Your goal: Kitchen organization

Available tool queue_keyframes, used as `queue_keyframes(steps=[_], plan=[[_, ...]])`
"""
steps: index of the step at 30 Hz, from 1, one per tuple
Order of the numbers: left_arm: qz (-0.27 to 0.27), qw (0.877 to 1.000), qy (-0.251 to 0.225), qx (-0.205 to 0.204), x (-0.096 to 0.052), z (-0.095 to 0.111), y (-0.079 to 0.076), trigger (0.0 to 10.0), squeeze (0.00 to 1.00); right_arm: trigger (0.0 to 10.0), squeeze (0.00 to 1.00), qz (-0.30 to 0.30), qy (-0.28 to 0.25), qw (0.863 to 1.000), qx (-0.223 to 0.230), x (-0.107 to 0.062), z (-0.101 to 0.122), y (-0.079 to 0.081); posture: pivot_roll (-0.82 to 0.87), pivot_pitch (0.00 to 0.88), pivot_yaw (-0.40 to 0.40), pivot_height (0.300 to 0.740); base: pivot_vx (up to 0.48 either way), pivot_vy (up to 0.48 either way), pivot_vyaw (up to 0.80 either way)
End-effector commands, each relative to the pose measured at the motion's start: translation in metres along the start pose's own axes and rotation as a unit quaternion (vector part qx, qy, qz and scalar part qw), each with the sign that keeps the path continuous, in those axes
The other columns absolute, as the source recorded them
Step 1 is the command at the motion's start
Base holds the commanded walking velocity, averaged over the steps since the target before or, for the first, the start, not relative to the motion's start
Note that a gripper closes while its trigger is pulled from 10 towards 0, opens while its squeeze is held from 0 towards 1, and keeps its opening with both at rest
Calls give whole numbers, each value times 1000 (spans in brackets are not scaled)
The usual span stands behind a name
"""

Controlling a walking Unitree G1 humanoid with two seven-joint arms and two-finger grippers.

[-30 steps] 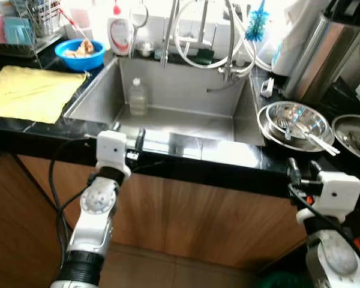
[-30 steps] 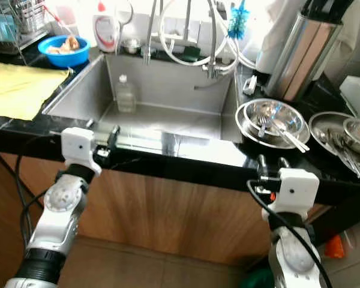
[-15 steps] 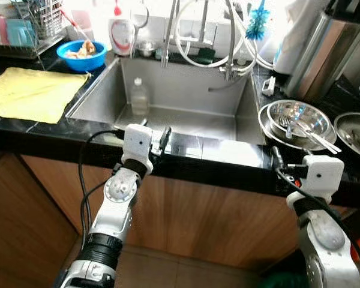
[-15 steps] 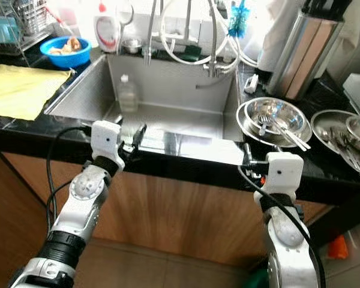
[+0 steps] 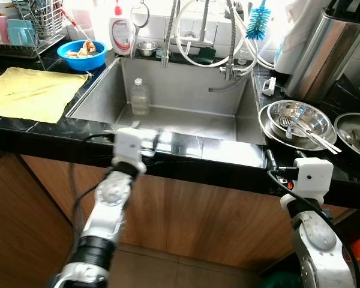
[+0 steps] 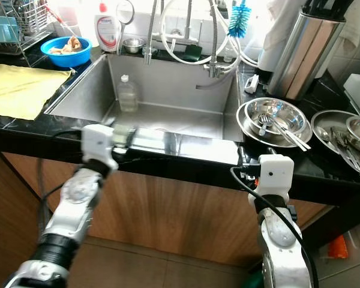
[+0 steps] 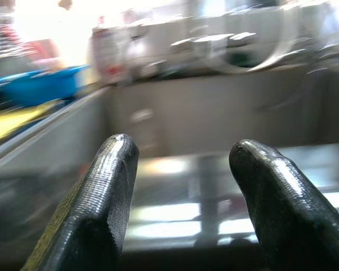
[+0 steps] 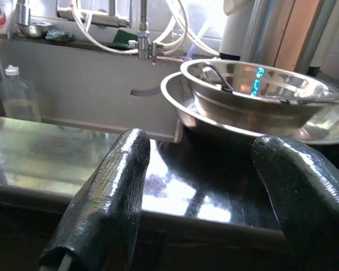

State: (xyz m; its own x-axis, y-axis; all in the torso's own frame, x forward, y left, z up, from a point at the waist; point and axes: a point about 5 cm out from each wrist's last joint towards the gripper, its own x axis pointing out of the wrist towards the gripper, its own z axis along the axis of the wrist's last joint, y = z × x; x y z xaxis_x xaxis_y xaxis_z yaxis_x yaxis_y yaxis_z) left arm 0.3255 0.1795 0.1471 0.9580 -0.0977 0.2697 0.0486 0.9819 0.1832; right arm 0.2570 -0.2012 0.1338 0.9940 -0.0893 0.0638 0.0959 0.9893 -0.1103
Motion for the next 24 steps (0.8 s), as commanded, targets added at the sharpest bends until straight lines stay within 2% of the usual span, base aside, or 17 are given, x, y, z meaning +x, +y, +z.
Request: queue_keyframes(steps=[1,3,4,5,7,10,12,14,15,16,17,18,19,20,21,22,24], plan=[[11,1000,-8,24,-6,1,12,10000,0,10000,0,-5,-15,1000,-3,-3,6,-1,2,0,-40,740,0,0,0],[61,996,15,59,-18,-9,44,10000,0,10000,0,-6,-12,1000,-3,-5,3,-1,12,0,-42,740,0,0,0],[61,996,15,59,-18,-9,44,10000,0,10000,0,-6,-12,1000,-3,-5,3,-1,12,0,-42,740,0,0,0],[94,993,29,71,-25,-14,62,10000,0,10000,0,-8,-11,1000,-3,-5,2,-2,15,0,-43,740,0,0,0],[125,987,54,83,-35,-22,80,10000,0,10000,0,-10,-10,1000,-3,-6,1,-2,21,0,-44,740,0,0,0],[92,977,131,140,-55,-48,92,10000,0,10000,0,-11,-12,1000,-3,-4,3,-2,22,0,-43,740,0,0,0],[82,964,198,157,-69,-68,96,10000,0,10000,0,-11,-13,1000,-3,-3,3,-2,18,0,-40,740,0,0,0],[45,949,275,144,-86,-91,90,10000,0,10000,0,-10,-13,1000,-3,-4,3,-1,22,0,-40,740,0,0,0],[45,949,275,144,-86,-91,90,10000,0,10000,0,-10,-13,1000,-3,-4,3,-1,22,0,-40,740,0,0,0],[27,943,302,136,-93,-100,85,10000,0,10000,0,-10,-13,1000,-2,-4,3,0,21,0,-43,740,0,0,0],[-10,931,338,139,-101,-111,76,10000,0,10000,0,-9,-8,1000,1,-5,1,1,22,0,-43,740,0,0,0],[-53,917,375,122,-110,-123,61,10000,0,10000,0,-9,0,1000,2,-8,-4,1,20,0,-43,740,0,0,0],[-88,905,396,128,-116,-131,49,10000,0,10000,0,-11,12,1000,3,-11,-9,1,18,0,-45,740,0,0,0],[-115,895,409,135,-119,-136,40,10000,0,10000,0,-15,23,1000,3,-15,-14,1,14,0,-46,740,0,0,0],[-130,890,415,134,-121,-139,33,10000,0,10000,0,-19,32,999,3,-18,-18,0,10,0,-46,740,0,0,0],[-130,890,415,134,-121,-139,33,10000,0,10000,0,-19,32,999,3,-18,-18,0,10,0,-46,740,0,0,0],[-140,881,433,132,-121,-145,20,10000,0,10000,0,-35,61,997,16,-27,-31,-3,1,0,-45,740,0,0,0]])
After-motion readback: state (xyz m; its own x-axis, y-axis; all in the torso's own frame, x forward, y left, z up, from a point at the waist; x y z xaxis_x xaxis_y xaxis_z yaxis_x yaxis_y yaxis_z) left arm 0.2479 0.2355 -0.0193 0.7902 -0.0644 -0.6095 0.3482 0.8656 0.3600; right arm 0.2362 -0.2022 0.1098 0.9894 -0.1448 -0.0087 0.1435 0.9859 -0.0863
